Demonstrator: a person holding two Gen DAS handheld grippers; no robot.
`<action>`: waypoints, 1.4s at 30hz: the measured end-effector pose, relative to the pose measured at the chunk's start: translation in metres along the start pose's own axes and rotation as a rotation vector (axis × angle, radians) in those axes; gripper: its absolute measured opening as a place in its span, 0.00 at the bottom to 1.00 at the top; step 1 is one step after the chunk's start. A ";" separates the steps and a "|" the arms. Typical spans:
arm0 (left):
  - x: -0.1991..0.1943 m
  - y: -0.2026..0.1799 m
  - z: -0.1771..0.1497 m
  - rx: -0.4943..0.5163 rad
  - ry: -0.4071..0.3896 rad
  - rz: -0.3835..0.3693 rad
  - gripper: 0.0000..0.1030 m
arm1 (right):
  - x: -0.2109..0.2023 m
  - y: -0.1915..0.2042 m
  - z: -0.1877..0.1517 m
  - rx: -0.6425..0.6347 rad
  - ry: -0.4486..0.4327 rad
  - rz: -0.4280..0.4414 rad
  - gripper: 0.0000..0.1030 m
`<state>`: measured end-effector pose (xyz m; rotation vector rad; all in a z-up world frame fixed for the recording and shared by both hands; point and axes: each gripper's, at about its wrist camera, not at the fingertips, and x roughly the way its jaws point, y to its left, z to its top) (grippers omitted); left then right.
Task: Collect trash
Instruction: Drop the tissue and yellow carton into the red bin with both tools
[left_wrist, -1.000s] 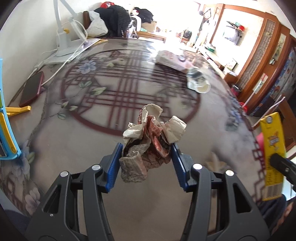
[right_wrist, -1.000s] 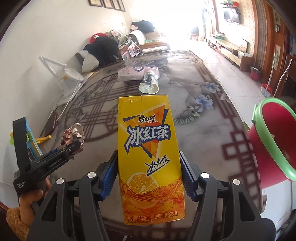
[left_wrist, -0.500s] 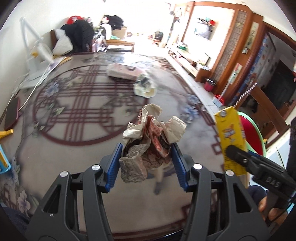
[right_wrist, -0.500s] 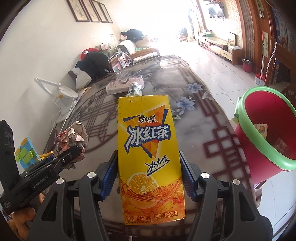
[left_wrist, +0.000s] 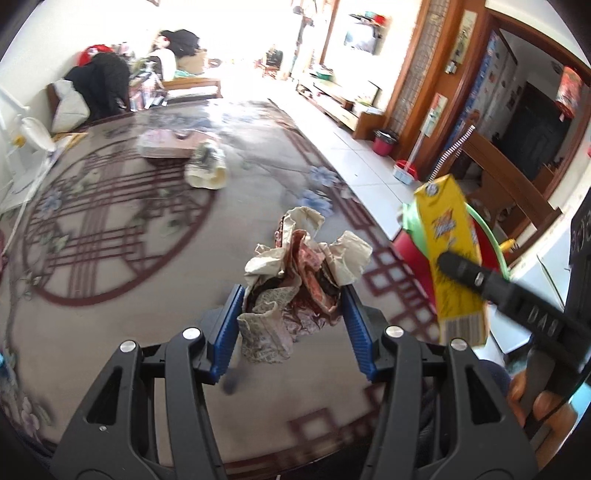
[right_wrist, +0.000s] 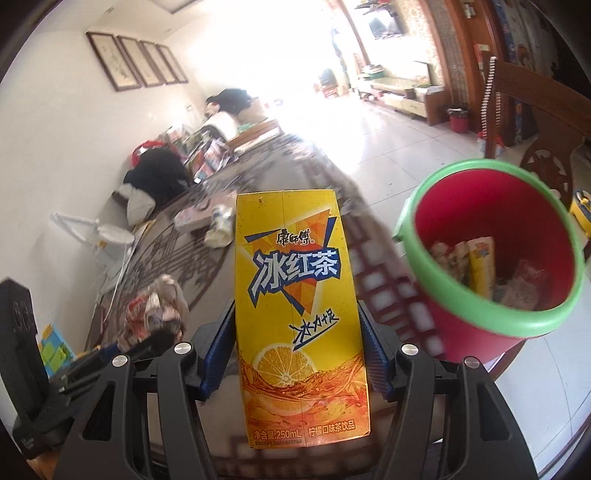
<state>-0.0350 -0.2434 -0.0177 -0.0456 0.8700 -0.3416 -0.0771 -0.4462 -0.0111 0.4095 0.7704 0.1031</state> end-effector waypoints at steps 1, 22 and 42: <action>0.004 -0.006 0.001 0.006 0.008 -0.008 0.49 | -0.005 -0.010 0.005 0.014 -0.017 -0.016 0.58; 0.080 -0.199 0.081 0.209 0.053 -0.345 0.68 | -0.092 -0.169 0.022 0.284 -0.266 -0.477 0.80; 0.037 0.110 0.049 0.006 0.011 0.081 0.89 | 0.068 0.066 0.062 -0.218 -0.002 -0.116 0.83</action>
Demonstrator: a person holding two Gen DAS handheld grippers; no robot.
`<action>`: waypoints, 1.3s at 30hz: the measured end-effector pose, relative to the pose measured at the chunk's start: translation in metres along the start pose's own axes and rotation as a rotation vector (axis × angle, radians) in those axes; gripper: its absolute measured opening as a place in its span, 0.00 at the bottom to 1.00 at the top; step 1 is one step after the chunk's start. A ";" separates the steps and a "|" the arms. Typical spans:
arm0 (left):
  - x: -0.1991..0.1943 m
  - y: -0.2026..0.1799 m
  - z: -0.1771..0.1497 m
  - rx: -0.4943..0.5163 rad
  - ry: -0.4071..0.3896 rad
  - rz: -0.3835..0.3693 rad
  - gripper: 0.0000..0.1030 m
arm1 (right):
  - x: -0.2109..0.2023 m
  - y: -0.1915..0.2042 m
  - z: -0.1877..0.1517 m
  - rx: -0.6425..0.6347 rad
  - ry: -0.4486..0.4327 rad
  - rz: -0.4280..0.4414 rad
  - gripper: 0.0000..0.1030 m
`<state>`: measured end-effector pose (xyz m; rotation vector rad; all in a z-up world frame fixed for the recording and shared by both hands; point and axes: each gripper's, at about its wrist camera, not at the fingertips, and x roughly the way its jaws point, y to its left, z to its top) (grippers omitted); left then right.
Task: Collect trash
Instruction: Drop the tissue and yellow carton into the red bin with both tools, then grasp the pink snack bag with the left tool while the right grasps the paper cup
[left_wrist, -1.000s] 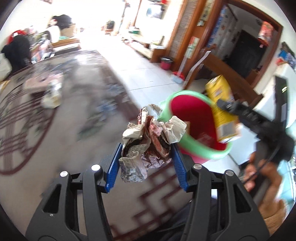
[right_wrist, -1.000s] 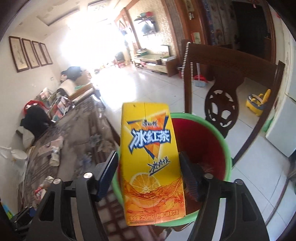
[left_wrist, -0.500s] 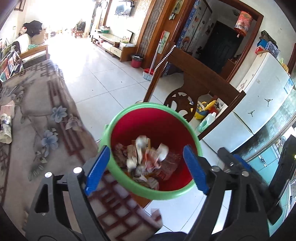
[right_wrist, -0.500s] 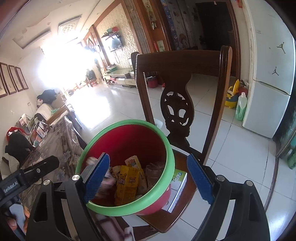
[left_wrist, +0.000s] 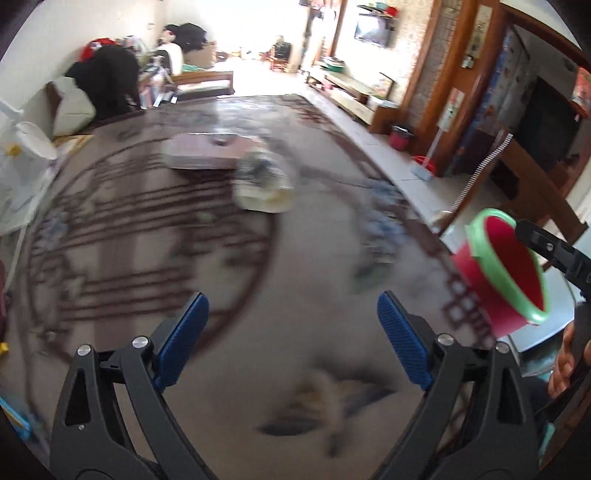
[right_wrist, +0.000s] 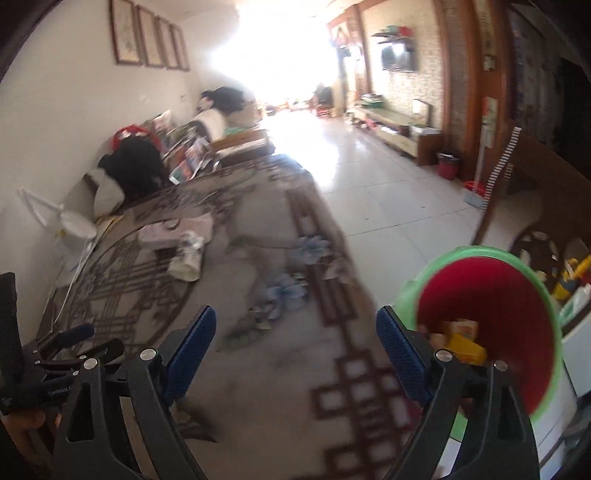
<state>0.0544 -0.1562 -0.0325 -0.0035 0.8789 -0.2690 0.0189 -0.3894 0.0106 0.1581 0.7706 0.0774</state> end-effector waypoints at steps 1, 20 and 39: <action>-0.001 0.012 0.000 0.000 -0.013 0.023 0.89 | 0.018 0.016 0.006 -0.019 0.026 0.036 0.83; -0.002 0.111 0.011 -0.325 -0.075 0.007 0.89 | 0.276 0.127 0.081 -0.061 0.378 0.085 0.43; 0.050 0.050 0.065 0.309 -0.035 0.222 0.95 | 0.130 0.031 -0.034 0.270 0.414 0.434 0.33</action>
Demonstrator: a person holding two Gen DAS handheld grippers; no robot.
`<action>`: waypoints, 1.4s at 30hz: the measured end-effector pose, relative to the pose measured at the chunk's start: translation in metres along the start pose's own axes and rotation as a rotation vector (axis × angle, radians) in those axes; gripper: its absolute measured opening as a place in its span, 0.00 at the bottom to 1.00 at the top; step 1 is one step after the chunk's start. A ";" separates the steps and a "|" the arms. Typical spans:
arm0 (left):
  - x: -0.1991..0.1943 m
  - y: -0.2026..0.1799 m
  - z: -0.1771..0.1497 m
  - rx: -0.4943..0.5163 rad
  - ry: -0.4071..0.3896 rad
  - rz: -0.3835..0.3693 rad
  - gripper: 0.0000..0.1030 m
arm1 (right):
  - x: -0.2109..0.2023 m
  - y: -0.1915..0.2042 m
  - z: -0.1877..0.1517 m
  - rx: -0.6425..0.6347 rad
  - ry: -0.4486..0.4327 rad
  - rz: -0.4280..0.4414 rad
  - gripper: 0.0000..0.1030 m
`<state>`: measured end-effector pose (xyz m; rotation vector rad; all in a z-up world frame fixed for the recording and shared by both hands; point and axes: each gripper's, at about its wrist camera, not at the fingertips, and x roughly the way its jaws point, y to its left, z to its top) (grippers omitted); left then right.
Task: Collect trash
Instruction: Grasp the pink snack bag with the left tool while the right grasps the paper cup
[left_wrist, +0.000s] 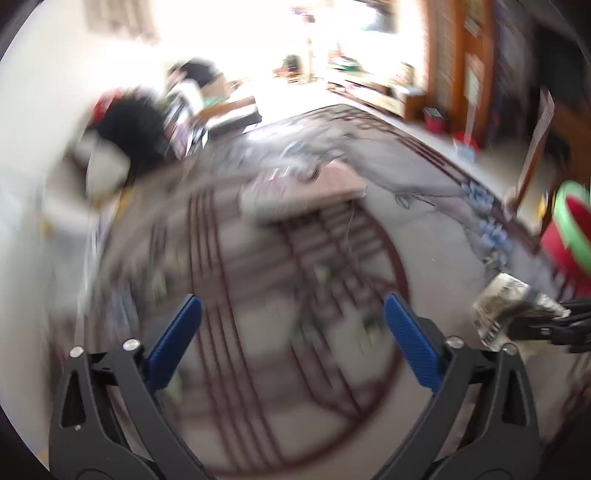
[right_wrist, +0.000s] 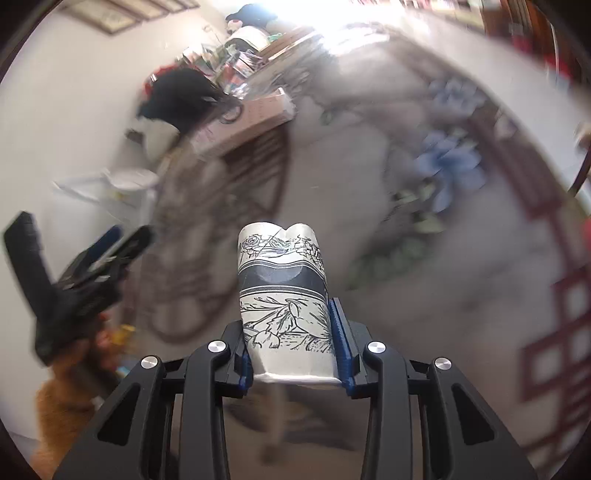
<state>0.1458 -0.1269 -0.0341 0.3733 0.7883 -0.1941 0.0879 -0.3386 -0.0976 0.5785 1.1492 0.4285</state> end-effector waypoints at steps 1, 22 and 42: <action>0.006 -0.001 0.012 0.055 0.003 0.017 0.95 | 0.001 0.000 0.002 0.008 -0.003 0.004 0.33; 0.200 -0.009 0.123 0.191 0.420 -0.056 0.95 | -0.013 -0.016 0.017 0.068 -0.004 0.093 0.33; 0.015 -0.030 -0.013 -0.005 0.146 -0.067 0.40 | -0.003 0.020 -0.003 -0.072 -0.026 -0.035 0.33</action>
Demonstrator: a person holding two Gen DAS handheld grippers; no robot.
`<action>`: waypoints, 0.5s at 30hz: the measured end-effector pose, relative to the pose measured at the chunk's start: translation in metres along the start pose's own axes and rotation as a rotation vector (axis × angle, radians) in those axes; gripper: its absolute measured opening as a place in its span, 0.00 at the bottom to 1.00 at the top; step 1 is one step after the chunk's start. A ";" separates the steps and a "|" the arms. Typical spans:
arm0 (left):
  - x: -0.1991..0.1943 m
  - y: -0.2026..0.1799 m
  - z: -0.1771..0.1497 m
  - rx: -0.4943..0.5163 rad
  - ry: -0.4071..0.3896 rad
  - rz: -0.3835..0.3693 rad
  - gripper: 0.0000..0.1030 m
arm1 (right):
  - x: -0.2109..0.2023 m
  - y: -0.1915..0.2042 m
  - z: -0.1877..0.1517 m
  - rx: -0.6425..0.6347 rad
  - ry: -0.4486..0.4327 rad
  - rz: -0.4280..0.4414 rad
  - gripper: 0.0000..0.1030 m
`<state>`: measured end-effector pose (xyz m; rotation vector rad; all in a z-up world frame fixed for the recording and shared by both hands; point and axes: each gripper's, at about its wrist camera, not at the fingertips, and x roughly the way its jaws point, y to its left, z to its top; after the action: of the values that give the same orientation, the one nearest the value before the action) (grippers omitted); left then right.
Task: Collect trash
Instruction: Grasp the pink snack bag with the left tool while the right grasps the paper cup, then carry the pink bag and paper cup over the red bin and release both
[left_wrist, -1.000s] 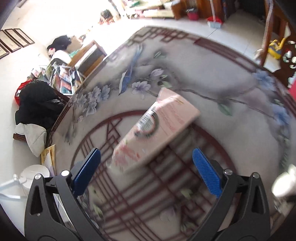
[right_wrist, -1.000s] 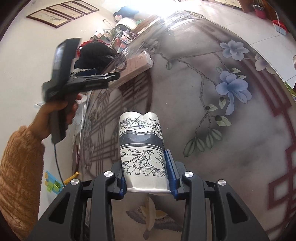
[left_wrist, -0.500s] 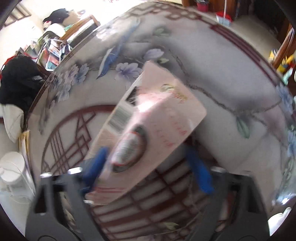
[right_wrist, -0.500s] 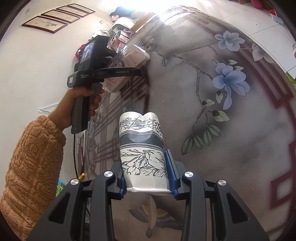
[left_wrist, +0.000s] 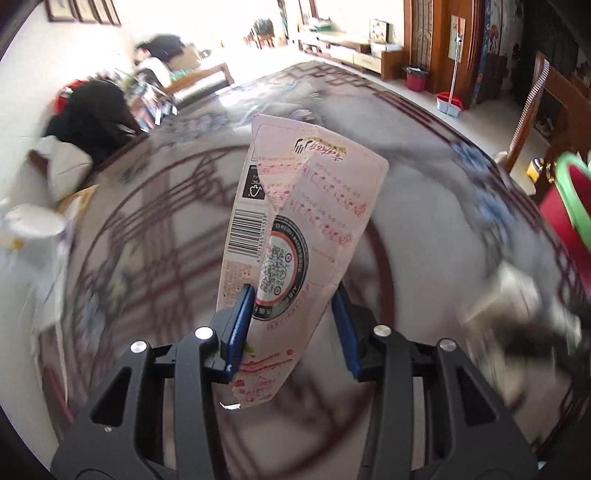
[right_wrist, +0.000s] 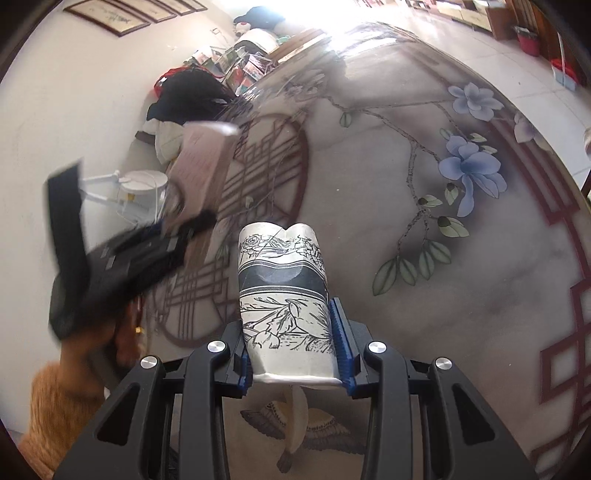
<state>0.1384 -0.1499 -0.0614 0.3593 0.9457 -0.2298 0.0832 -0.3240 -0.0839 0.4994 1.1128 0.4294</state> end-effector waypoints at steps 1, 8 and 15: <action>-0.014 -0.006 -0.016 0.003 -0.020 0.030 0.40 | 0.000 0.005 -0.003 -0.019 -0.007 -0.013 0.33; -0.066 -0.005 -0.072 -0.235 -0.118 0.006 0.40 | -0.013 0.046 -0.013 -0.173 -0.147 -0.146 0.33; -0.092 -0.005 -0.078 -0.289 -0.203 -0.007 0.40 | -0.032 0.058 -0.029 -0.273 -0.297 -0.279 0.33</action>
<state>0.0264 -0.1203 -0.0281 0.0643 0.7668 -0.1304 0.0400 -0.2901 -0.0368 0.1563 0.8057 0.2466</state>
